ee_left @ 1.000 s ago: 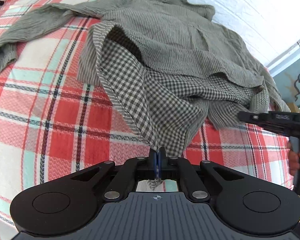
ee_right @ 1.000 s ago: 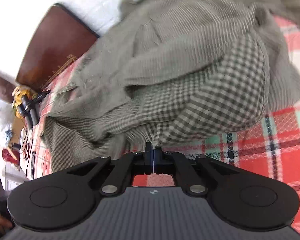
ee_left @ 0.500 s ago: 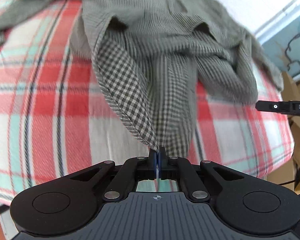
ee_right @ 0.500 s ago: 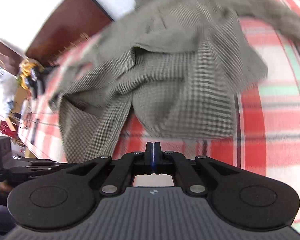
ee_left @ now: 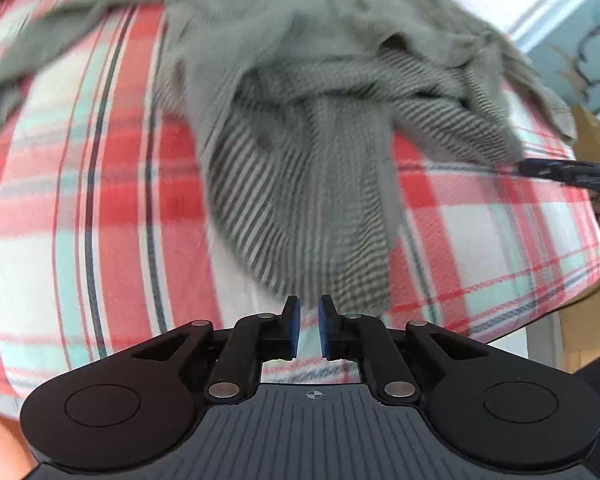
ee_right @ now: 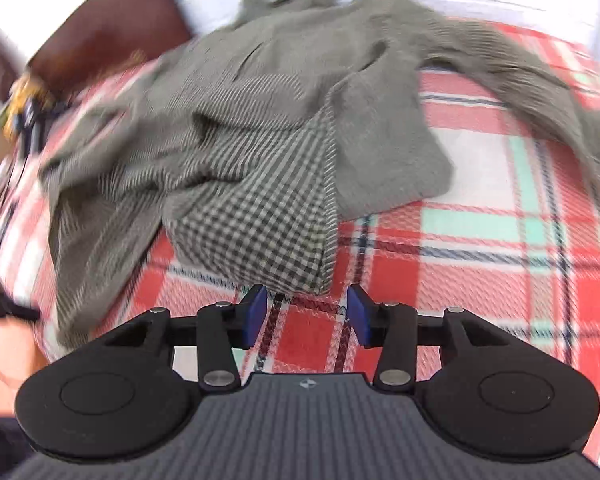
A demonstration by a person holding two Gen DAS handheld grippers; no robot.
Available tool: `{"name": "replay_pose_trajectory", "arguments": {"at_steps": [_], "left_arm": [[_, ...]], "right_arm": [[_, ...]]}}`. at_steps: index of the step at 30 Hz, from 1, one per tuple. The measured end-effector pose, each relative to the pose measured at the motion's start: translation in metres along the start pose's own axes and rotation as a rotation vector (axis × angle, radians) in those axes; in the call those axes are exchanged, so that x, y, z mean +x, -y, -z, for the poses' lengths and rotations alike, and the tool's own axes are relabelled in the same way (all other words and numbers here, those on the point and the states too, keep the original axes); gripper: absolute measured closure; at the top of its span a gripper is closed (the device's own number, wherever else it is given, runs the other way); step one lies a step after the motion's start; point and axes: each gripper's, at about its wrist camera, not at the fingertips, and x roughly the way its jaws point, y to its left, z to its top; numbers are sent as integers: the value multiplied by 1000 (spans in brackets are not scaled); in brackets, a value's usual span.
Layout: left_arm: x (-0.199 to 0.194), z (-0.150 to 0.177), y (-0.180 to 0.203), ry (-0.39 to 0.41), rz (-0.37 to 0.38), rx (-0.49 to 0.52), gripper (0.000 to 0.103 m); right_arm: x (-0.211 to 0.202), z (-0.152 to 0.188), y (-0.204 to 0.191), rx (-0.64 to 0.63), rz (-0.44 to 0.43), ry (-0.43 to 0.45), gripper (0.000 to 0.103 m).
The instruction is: Fold clothes
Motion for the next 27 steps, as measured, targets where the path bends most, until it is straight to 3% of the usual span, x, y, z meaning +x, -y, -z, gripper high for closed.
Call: {"name": "replay_pose_trajectory", "arguments": {"at_steps": [2,4,5,7,12,14,16,18,21,22,27], "left_arm": [[-3,-10,11,25,2,52,69],[5,-18,26,28,-17,115,42],[11,-21,34,25,-26,148,42],[25,-26,51,8,-24,223,42],[69,-28,87,-40,-164,383,43],[79,-27,86,-62,-177,362,50],[80,-26,81,-68,-167,320,84],[75,-29,75,-79,-119,277,103],[58,-33,56,-61,62,132,103],[53,-33,52,-49,88,103,103],[49,-27,41,-49,67,64,103]], "right_arm": [[13,-4,-4,-58,-8,-8,52],[22,-8,-8,-91,-15,-4,50],[24,-9,-9,-86,-31,-8,53],[25,-11,-11,-54,-78,-27,98],[-8,-10,-26,5,-188,8,98],[-24,-6,-31,35,-233,10,98],[-38,-1,-30,75,-273,7,98],[-46,6,-28,136,-302,1,98],[-48,18,-24,238,-331,-1,98],[-46,23,-23,260,-329,-6,98],[-26,43,-24,304,-278,-52,95]]}}
